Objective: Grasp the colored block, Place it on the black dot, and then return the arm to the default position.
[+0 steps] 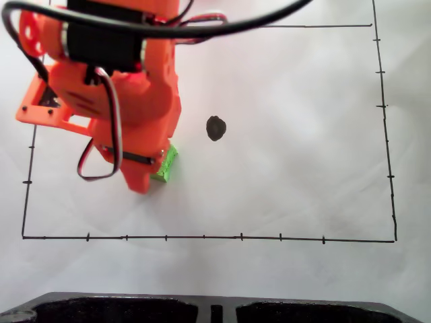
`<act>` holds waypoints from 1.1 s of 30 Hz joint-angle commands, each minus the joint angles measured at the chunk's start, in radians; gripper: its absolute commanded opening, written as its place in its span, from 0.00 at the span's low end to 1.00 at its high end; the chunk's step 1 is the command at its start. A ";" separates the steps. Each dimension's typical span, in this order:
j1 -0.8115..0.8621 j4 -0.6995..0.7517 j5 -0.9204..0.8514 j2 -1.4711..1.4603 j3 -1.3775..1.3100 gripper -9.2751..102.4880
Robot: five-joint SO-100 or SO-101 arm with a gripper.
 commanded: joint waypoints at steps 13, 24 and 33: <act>-0.037 0.046 0.003 0.060 -0.051 0.16; -0.193 0.143 0.023 0.115 -0.058 0.17; -0.265 0.166 0.000 0.100 -0.020 0.19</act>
